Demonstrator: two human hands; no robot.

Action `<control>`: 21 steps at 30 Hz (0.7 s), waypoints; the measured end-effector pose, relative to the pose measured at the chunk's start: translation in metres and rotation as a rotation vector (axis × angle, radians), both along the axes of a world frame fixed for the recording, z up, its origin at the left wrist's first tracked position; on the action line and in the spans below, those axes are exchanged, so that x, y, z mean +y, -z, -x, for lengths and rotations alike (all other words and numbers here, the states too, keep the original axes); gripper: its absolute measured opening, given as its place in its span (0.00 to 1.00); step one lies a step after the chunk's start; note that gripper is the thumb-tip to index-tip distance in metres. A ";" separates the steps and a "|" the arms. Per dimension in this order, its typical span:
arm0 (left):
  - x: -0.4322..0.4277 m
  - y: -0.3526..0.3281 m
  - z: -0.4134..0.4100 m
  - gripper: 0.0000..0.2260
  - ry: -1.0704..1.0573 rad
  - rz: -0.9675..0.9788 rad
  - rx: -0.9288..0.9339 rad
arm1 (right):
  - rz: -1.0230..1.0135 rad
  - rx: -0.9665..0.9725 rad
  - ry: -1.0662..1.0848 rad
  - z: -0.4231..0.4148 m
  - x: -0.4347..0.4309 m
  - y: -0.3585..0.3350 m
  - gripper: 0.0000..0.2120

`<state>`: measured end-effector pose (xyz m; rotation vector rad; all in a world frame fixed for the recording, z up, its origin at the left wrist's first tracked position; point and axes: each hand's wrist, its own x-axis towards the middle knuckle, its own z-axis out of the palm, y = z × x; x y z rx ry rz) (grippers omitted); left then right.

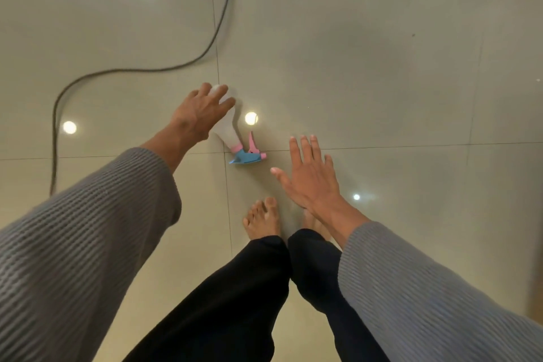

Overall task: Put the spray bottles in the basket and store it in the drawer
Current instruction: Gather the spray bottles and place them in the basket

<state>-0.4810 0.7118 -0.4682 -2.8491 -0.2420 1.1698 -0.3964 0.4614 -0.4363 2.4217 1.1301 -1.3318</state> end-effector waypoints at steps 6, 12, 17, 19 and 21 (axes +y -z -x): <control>-0.012 -0.044 0.000 0.44 -0.470 0.185 0.040 | 0.090 0.073 0.288 -0.022 -0.010 -0.035 0.37; -0.055 -0.178 -0.022 0.40 -0.709 0.515 -0.104 | 0.053 0.421 0.722 -0.051 -0.035 -0.146 0.38; -0.101 -0.313 -0.058 0.37 -0.688 0.830 -0.025 | -0.359 0.661 1.329 -0.066 -0.061 -0.301 0.18; -0.123 -0.356 -0.072 0.34 -0.693 0.980 0.080 | -0.501 0.650 1.494 -0.063 -0.077 -0.359 0.16; -0.150 -0.390 -0.081 0.34 -0.678 1.079 0.175 | -0.596 0.557 1.578 -0.057 -0.098 -0.409 0.15</control>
